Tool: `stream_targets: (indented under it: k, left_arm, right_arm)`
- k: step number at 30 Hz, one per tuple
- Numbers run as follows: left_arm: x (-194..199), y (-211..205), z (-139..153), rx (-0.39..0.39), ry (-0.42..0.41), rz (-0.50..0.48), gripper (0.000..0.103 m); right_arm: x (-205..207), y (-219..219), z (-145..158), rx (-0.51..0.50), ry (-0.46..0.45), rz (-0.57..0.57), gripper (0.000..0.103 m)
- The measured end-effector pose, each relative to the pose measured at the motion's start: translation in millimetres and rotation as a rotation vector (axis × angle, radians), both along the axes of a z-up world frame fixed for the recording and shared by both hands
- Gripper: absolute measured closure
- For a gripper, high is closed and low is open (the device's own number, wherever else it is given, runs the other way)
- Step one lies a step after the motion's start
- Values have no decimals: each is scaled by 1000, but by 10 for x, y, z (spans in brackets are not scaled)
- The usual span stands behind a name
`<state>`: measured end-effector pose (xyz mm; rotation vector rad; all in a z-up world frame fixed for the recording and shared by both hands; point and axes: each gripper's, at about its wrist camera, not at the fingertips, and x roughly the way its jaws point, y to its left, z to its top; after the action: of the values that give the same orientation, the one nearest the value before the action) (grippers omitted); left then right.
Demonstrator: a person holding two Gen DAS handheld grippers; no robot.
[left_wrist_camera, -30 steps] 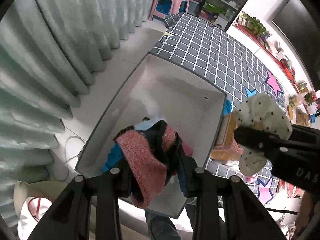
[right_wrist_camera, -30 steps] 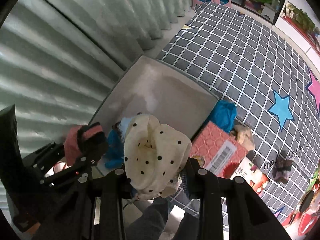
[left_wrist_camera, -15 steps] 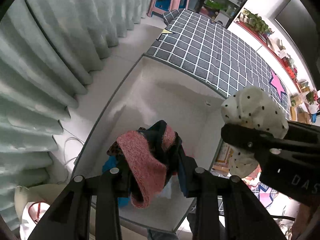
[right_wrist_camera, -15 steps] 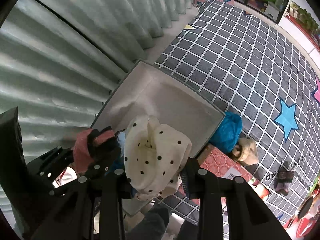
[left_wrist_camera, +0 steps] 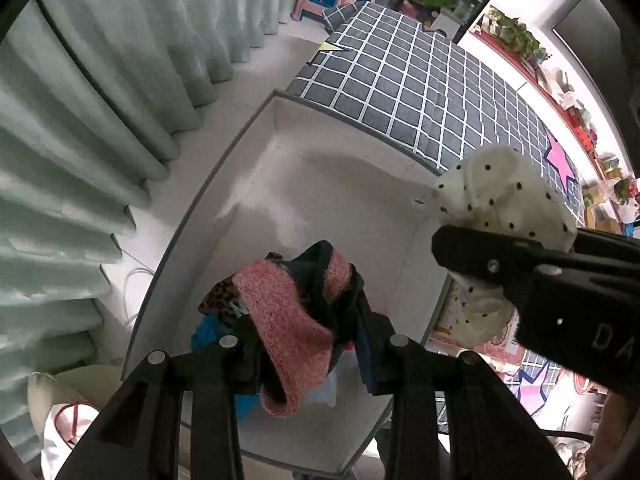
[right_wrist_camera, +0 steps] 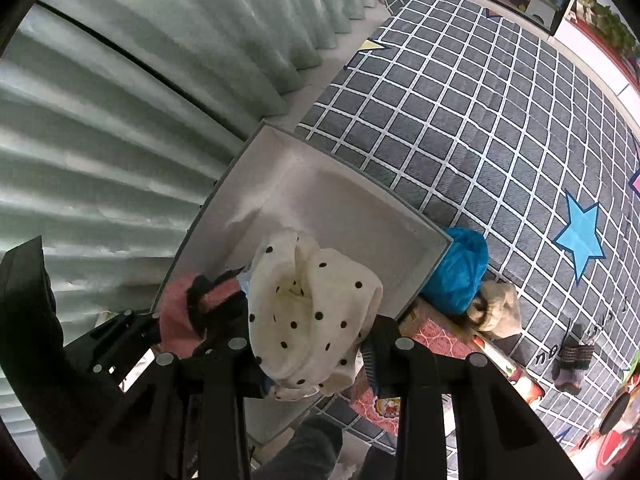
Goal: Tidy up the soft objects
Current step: 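Open both tools to drop the sock and scrunchie into the box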
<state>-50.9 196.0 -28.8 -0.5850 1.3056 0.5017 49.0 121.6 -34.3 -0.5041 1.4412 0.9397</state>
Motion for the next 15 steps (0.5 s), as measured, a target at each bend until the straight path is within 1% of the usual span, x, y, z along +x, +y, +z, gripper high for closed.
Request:
stream_targets:
  k: [10, 12, 15]
  left_arm:
    - [44, 2, -44, -14, -1, -8, 62]
    - [34, 5, -41, -26, -15, -8, 57]
    - [30, -2, -51, -36, -18, -11, 50]
  right_arm:
    - [26, 48, -95, -7, 21, 0, 69]
    - [24, 51, -92, 3, 32, 1, 69]
    - [15, 69, -95, 6, 37, 10, 68]
